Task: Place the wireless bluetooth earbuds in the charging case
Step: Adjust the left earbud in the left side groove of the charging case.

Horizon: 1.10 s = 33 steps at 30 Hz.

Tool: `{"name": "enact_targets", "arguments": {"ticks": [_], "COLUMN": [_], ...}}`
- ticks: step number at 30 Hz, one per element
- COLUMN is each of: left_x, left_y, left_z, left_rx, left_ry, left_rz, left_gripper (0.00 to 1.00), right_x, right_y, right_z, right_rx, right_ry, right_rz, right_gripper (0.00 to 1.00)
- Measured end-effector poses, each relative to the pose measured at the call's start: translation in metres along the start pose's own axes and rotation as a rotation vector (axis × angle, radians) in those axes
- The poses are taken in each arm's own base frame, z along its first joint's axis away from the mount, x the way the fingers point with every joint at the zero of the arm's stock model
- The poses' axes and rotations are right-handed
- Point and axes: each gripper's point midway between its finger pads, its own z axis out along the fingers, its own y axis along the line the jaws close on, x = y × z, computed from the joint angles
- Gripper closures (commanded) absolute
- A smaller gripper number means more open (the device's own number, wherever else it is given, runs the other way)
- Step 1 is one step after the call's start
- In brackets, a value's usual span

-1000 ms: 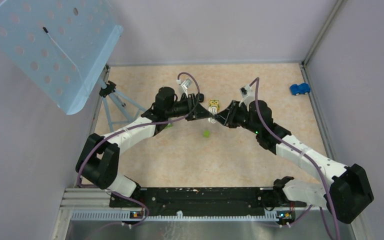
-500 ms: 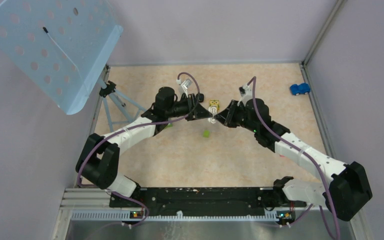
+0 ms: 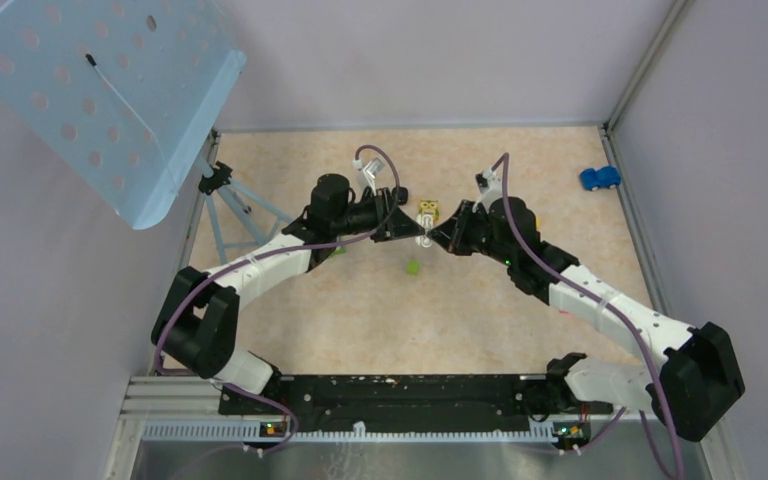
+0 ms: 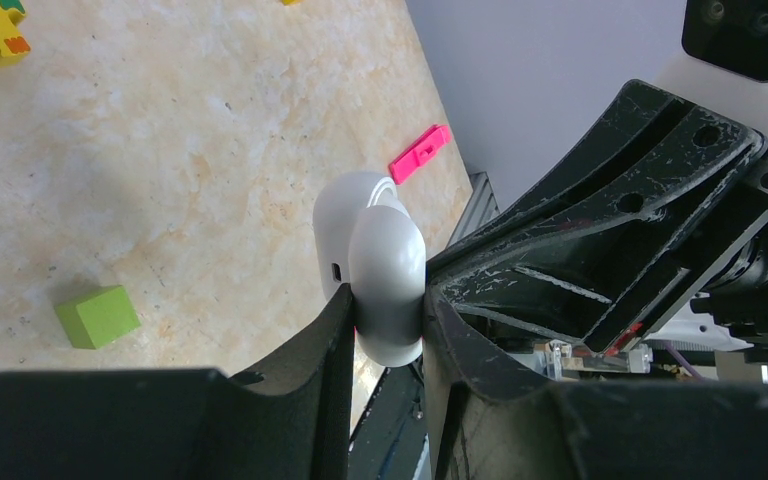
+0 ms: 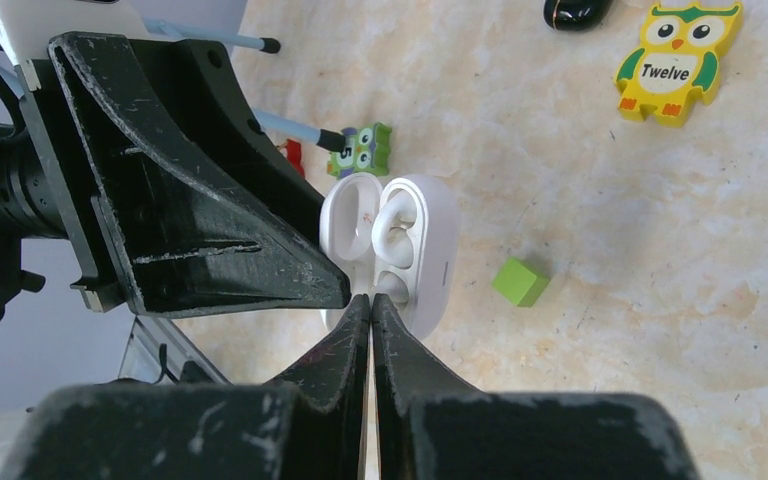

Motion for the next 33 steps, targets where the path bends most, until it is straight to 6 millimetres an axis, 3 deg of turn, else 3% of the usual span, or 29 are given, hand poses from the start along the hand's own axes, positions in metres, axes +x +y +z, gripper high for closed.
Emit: {"name": "enact_targets", "arguments": {"ticks": [22,25,33], "left_x": [-0.0001,-0.0001,-0.0001], "left_y": [0.0000,0.0000,0.0000], "left_z": [0.0000,0.0000,0.0000], "left_rx": [0.000,0.000,0.000], "left_ry": [0.000,0.000,0.000], "left_rz": [0.003,0.003,0.003], "left_gripper": [1.00,1.00,1.00], "right_x": [-0.0085,-0.0083,-0.0050], "right_y": [0.0056,0.0058,0.0036], "right_z": [-0.0060,-0.0060,-0.0059], "right_rx": [-0.005,-0.005,0.002], "right_ry": [-0.043,-0.042,-0.029], "right_rz": [-0.027,-0.026,-0.028], "right_gripper": [1.00,0.89,0.84]}}
